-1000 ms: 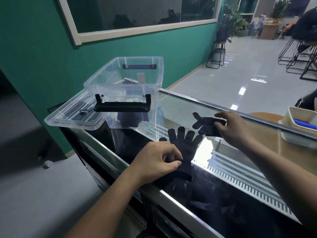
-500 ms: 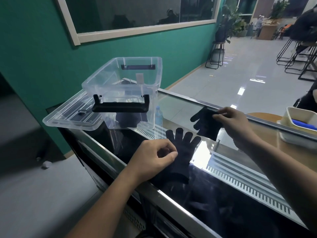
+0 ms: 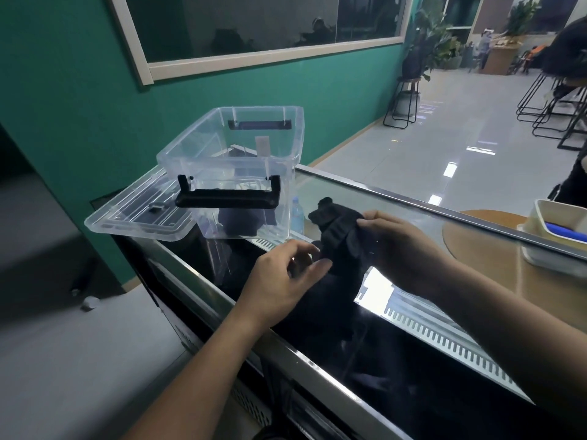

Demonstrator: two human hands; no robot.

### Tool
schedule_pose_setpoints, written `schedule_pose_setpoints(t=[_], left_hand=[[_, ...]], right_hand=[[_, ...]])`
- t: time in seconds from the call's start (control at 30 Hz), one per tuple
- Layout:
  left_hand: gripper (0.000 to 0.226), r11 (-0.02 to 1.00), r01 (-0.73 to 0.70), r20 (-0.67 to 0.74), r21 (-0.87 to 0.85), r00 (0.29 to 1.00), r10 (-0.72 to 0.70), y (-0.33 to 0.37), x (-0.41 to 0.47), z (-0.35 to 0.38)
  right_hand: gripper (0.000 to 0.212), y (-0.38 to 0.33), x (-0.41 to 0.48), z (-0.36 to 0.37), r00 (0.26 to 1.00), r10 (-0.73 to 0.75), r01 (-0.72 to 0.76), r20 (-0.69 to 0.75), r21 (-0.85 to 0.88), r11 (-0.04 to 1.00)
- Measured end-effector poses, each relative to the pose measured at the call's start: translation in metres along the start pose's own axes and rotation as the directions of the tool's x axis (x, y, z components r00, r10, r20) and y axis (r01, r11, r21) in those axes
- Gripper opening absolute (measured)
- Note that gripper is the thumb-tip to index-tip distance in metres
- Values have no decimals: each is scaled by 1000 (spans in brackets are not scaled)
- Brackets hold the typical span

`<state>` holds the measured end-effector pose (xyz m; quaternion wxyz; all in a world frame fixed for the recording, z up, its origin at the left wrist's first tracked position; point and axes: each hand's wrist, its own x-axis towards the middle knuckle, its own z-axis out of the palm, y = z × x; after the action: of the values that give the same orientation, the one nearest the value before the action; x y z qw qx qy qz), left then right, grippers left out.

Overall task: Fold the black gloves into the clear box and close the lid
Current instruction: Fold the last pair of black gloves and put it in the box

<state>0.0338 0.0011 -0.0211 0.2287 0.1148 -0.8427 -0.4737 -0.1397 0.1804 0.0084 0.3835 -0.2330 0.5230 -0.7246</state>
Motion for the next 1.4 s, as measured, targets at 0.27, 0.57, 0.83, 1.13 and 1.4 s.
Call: schedule_pose_setpoints(t=[0.27, 0.57, 0.83, 1.13, 1.4], left_hand=[[24, 998, 41, 7, -46, 999, -40, -4, -1, -3], [13, 988, 84, -20, -127, 996, -87, -13, 6, 0], [19, 992, 108, -8, -59, 994, -109, -14, 8, 2], [11, 987, 154, 8, -43, 988, -154, -19, 10, 2], [23, 992, 110, -61, 66, 992, -106, -18, 10, 3]], right_hand=[[20, 22, -6, 14, 999, -25, 18, -26, -232, 973], [7, 17, -28, 36, 760, -609, 452, 227, -858, 244], [20, 41, -49, 62, 689, -338, 687, 641, -726, 23], [24, 41, -40, 45, 719, -367, 528, 590, -807, -264], [42, 34, -20, 18, 809, -467, 144, 356, -892, -428]])
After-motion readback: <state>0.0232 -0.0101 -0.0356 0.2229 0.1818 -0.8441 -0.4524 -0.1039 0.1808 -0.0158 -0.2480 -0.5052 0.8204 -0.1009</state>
